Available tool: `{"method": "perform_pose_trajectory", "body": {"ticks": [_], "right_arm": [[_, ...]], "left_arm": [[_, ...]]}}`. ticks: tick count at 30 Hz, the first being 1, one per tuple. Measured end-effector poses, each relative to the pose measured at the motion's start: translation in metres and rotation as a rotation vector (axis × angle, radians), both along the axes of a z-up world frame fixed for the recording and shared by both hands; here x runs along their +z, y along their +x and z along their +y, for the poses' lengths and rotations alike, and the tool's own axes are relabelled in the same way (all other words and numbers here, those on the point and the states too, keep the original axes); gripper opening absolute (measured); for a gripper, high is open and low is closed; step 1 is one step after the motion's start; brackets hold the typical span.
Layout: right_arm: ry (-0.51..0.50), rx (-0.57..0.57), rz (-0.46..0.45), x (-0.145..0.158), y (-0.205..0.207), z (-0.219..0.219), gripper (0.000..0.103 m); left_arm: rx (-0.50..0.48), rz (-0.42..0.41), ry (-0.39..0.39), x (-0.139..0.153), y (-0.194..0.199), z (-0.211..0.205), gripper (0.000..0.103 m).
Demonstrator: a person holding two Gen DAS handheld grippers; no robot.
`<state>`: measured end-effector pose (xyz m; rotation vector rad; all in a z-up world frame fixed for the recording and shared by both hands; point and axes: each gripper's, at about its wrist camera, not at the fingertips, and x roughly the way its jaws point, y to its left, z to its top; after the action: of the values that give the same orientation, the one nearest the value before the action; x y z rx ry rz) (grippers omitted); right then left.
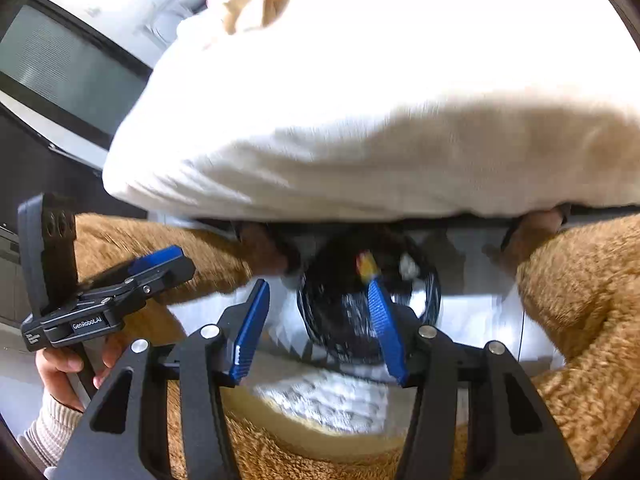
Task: Collect trash
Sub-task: 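Raise both tools away from the bin back over the bed, then grasp the beige paper bag with the right tool while the left tool reaches the white plastic bag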
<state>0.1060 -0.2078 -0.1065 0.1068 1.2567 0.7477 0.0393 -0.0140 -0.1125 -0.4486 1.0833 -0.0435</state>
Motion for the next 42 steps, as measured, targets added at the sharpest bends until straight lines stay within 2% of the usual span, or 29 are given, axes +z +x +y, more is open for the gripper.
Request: {"method": "perform_pose_trajectory", "body": {"ticks": [5,12,17,25,29,33,37,42], "right_arm": [[0.064,-0.030,-0.094,0.020,-0.002,-0.008,0.052],[0.104,-0.055,-0.168,0.043,0.016,0.000,0.052],[0.106,-0.055,-0.237,0.059,0.029,0.013,0.053],[0.121,-0.053,-0.278,0.072,0.064,0.046,0.057],[0.116,-0.045,-0.302,0.077,0.086,0.066,0.068],[0.119,-0.045,-0.309,0.076,0.104,0.085,0.090],[0.108,-0.039,-0.300,0.070,0.121,0.106,0.092],[0.078,-0.020,-0.303,0.066,0.136,0.129,0.092]], "left_arm": [[0.030,-0.108,-0.001,0.025,-0.005,0.010,0.075],[0.065,-0.233,0.014,0.059,-0.002,0.036,0.075],[0.098,-0.280,0.016,0.075,0.009,0.061,0.075],[0.116,-0.330,0.035,0.091,0.030,0.090,0.075],[0.106,-0.342,0.049,0.095,0.046,0.099,0.075],[0.099,-0.354,0.047,0.100,0.060,0.109,0.075],[0.102,-0.358,0.069,0.102,0.074,0.118,0.075],[0.112,-0.344,0.054,0.101,0.086,0.130,0.075]]}}
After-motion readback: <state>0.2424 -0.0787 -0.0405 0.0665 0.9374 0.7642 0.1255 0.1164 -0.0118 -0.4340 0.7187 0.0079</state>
